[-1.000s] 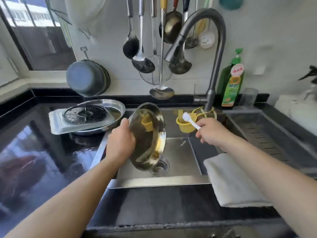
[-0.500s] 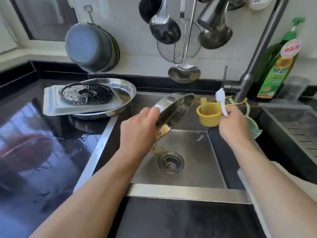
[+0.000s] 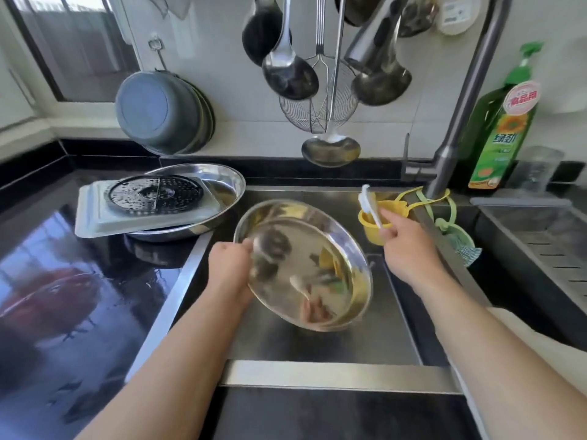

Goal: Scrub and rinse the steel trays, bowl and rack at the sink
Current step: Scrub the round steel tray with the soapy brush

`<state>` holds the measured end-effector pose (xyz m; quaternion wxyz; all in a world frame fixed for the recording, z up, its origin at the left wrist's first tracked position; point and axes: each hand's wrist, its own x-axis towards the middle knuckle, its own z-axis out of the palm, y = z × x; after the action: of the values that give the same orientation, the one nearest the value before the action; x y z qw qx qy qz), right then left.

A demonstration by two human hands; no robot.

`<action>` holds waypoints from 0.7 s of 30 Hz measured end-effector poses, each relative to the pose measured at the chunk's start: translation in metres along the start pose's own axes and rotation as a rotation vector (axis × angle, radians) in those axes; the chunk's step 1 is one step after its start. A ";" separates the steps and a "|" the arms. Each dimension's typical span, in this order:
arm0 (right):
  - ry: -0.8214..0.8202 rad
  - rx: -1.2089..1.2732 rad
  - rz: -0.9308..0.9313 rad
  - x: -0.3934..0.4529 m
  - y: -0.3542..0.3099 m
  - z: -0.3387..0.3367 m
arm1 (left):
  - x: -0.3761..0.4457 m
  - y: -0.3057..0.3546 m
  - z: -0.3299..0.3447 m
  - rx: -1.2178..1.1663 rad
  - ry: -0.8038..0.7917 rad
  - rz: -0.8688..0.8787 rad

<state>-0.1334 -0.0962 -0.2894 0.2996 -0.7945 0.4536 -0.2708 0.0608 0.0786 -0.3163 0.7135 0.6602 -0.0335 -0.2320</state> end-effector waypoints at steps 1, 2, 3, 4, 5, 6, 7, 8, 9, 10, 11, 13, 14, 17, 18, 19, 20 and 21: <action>-0.019 0.015 -0.024 -0.001 -0.002 0.000 | 0.002 0.000 0.001 -0.028 -0.051 -0.049; -0.025 0.010 -0.062 -0.004 -0.005 0.001 | 0.000 0.000 0.002 -0.011 -0.094 -0.048; -0.021 -0.016 -0.120 -0.007 -0.009 0.002 | -0.002 0.003 0.003 0.000 -0.116 -0.040; -0.046 -0.059 -0.184 -0.010 -0.017 0.003 | -0.003 0.004 0.004 -0.003 -0.125 -0.035; -0.123 -0.124 -0.243 -0.012 -0.027 0.006 | -0.007 0.007 0.005 -0.002 -0.134 -0.032; -0.234 -0.205 -0.283 -0.012 -0.038 0.011 | -0.009 0.008 0.006 -0.005 -0.148 -0.028; -0.335 -0.282 -0.307 -0.009 -0.046 0.021 | -0.011 0.010 0.007 -0.006 -0.172 -0.026; -0.393 -0.326 -0.321 -0.008 -0.054 0.031 | -0.013 0.010 0.007 -0.020 -0.195 -0.032; -0.400 -0.332 -0.326 -0.007 -0.058 0.041 | -0.016 0.011 0.006 -0.038 -0.202 -0.045; -0.364 -0.299 -0.309 -0.006 -0.059 0.050 | -0.019 0.013 0.005 -0.058 -0.199 -0.061; -0.309 -0.255 -0.278 -0.004 -0.057 0.058 | -0.021 0.014 0.003 -0.069 -0.199 -0.075; -0.248 -0.225 -0.187 -0.002 -0.049 0.069 | -0.019 0.014 -0.002 -0.075 -0.210 -0.085; -0.255 -0.237 -0.155 0.000 -0.047 0.073 | -0.018 0.014 -0.003 -0.078 -0.211 -0.093; -0.283 -0.230 -0.130 0.003 -0.042 0.080 | -0.015 0.013 -0.002 -0.103 -0.196 -0.139; -0.305 -0.222 -0.119 0.000 -0.042 0.081 | -0.015 0.012 0.000 -0.107 -0.201 -0.147; -0.321 -0.226 -0.118 -0.002 -0.041 0.084 | -0.014 0.011 0.002 -0.112 -0.223 -0.148; -0.328 -0.239 -0.131 -0.003 -0.040 0.087 | -0.014 0.009 0.004 -0.123 -0.251 -0.150; -0.329 -0.247 -0.142 -0.003 -0.039 0.090 | -0.013 0.007 0.006 -0.139 -0.280 -0.154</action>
<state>-0.0494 -0.0570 -0.3227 0.2502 -0.8886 0.3712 -0.1005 0.0494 0.0784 -0.3052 0.7258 0.5713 -0.0658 -0.3775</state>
